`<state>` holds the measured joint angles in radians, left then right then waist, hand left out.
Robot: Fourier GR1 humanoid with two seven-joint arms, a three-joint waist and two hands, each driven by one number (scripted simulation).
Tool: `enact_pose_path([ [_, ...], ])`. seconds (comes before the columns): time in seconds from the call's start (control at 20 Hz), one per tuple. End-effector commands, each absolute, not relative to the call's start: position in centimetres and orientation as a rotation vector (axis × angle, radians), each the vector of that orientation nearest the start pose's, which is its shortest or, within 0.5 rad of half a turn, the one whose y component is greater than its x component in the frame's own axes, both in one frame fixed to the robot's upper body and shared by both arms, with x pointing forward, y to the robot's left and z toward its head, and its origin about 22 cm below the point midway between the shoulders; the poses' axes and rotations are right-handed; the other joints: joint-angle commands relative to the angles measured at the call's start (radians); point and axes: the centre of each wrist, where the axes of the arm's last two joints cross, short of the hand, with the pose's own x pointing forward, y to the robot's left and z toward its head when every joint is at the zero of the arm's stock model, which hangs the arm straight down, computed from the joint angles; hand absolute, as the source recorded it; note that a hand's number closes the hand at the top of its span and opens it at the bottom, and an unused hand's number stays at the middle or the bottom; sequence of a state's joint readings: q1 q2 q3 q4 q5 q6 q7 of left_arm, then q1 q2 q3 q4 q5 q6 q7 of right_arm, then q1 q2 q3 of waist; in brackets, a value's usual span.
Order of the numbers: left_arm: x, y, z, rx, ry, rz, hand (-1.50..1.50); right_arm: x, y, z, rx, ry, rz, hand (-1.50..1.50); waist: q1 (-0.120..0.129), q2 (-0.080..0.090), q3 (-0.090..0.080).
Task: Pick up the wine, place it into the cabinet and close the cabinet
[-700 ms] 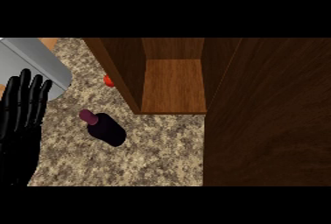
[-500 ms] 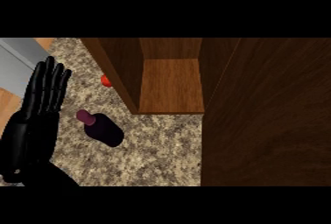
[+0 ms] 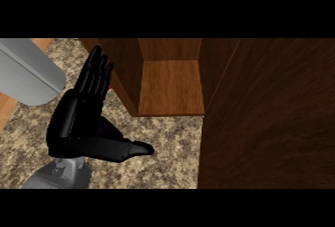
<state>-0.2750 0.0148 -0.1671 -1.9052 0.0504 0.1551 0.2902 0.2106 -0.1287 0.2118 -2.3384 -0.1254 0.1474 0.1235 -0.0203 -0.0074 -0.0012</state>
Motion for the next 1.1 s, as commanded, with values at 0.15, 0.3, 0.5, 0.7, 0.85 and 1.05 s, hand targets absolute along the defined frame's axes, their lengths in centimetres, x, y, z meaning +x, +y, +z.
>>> enact_pose_path([
  [0.15, 24.1, 11.6, 18.8, -0.289, -1.772, -0.061, -1.50, 10.6, -21.8, 16.4, 0.351, -1.946, 0.300, -1.50, 0.005, 0.002, 0.002],
  [0.3, 22.6, 10.2, 19.4, -0.279, -1.785, -0.060, -1.50, 9.9, -21.8, 18.1, 0.349, -1.949, 0.306, -1.50, 0.011, 0.002, 0.002],
  [0.5, 22.2, 10.1, 20.9, -0.268, -1.779, -0.059, -1.50, 9.1, -21.7, 18.9, 0.353, -1.951, 0.314, -1.50, 0.011, 0.002, 0.002],
  [0.7, 21.0, 8.9, 22.0, -0.274, -1.753, -0.061, -1.50, 8.7, -21.4, 18.6, 0.346, -1.950, 0.299, -1.50, 0.010, 0.001, 0.002],
  [0.85, 20.6, 8.1, 21.1, -0.249, -1.764, -0.045, -1.50, 8.1, -21.7, 19.7, 0.352, -1.953, 0.313, -1.50, 0.009, 0.001, 0.002],
  [1.05, 19.8, 8.6, 23.7, -0.258, -1.744, -0.018, -1.50, 8.8, -21.5, 19.5, 0.332, -1.924, 0.308, -1.50, 0.016, 0.001, 0.002],
])
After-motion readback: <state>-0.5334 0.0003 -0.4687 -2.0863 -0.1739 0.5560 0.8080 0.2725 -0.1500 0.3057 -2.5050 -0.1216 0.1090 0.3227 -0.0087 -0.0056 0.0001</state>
